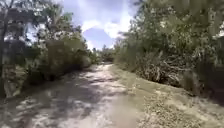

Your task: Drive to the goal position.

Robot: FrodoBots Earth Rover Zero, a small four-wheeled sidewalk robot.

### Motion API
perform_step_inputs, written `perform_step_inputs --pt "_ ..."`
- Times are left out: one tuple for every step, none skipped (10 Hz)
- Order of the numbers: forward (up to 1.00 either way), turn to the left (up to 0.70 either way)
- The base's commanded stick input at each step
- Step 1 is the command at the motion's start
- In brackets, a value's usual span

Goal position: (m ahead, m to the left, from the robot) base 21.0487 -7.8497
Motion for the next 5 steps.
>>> perform_step_inputs --pt "0.85 0.0" --pt "0.85 0.0" --pt "0.85 0.0" --pt "0.85 0.0" --pt "0.85 0.0"
